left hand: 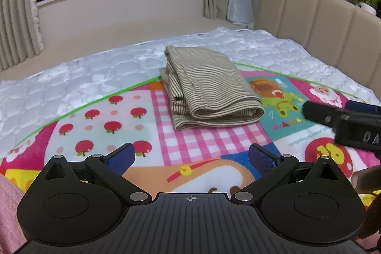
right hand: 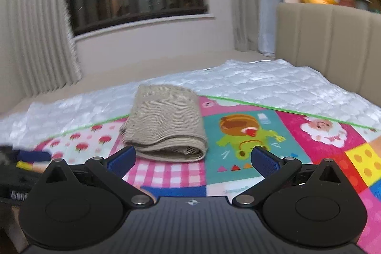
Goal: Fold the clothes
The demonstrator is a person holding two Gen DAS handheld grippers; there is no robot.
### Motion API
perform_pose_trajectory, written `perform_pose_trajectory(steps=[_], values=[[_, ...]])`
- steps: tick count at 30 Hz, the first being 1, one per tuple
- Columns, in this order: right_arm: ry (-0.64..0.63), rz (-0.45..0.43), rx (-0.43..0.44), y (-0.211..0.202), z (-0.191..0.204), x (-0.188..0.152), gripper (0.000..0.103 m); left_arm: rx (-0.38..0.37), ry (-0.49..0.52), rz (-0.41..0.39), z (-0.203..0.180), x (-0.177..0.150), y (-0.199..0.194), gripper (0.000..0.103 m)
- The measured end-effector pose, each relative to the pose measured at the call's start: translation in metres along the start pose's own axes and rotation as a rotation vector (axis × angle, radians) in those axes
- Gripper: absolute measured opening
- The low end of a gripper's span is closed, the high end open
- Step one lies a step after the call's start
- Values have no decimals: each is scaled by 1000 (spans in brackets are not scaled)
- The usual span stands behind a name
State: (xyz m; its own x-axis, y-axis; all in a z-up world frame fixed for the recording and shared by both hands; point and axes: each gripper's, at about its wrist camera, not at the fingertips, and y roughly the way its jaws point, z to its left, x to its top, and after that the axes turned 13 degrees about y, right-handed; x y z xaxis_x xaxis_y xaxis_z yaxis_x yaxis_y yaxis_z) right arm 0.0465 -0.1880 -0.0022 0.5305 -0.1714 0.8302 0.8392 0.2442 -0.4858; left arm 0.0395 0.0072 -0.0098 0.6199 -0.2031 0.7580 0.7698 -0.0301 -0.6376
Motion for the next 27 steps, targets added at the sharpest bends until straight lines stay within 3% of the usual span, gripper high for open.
perform_pose_trajectory(steps=[7, 11, 19, 27], values=[[20, 27, -92, 7, -9, 0, 103, 14, -8, 11, 1, 0, 3, 103], [1, 48, -69, 9, -7, -4, 103, 15, -70, 30, 10, 0, 5, 103], [-48, 61, -37, 9, 3, -8, 103, 23, -71, 32, 12, 0, 6, 103], [-43, 58, -64, 9, 2, -8, 103, 21, -64, 21, 10, 1, 4, 103]])
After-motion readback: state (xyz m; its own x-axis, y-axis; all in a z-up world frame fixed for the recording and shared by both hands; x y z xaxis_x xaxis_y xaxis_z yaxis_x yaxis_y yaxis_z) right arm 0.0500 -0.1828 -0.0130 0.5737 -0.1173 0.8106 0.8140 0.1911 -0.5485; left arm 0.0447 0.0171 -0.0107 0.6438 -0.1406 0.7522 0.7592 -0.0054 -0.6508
